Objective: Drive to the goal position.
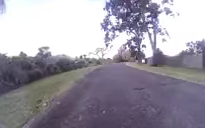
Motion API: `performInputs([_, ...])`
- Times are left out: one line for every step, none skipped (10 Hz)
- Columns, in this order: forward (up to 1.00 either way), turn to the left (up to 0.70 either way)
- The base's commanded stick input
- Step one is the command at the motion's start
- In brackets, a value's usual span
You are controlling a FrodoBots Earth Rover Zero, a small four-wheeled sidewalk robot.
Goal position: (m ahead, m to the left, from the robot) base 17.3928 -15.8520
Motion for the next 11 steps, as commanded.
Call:
performInputs([0.00, 0.00])
performInputs([0.00, 0.00])
performInputs([0.00, 0.00])
performInputs([0.00, 0.00])
performInputs([0.00, 0.00])
performInputs([0.00, 0.00])
performInputs([0.00, 0.00])
performInputs([0.00, 0.00])
performInputs([0.00, 0.00])
performInputs([0.16, 0.00])
performInputs([0.72, 0.00])
